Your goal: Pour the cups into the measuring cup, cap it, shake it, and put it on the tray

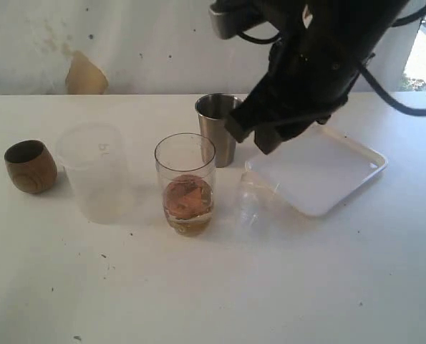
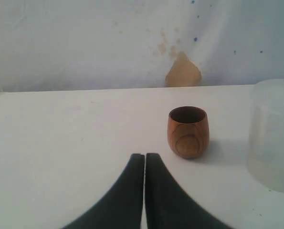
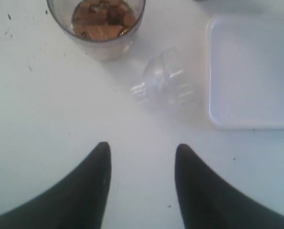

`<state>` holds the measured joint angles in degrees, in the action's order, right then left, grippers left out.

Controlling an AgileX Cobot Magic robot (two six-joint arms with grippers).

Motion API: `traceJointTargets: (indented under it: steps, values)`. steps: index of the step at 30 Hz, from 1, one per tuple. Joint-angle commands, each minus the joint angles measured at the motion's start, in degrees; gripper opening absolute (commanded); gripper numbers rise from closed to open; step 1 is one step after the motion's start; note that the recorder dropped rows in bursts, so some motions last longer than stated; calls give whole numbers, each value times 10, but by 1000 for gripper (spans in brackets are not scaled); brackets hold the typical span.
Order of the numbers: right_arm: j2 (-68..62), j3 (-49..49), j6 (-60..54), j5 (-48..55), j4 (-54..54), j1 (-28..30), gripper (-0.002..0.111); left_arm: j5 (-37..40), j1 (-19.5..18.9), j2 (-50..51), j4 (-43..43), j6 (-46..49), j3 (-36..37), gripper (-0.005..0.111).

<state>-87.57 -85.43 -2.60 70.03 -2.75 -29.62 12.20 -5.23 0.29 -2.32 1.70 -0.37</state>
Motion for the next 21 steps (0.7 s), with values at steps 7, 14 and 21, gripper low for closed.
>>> traceJointTargets:
  steps: [7,14,21]
  values:
    - [-34,75,15,-53,-5,54,55,-6,-1,-3,3,-1,4,1]
    - [-109,96,-88,-146,79,57,55,-6,-1,-3,3,-1,4,1]
    - [-174,96,-78,-178,55,57,55,-6,-1,-3,3,-1,4,1]
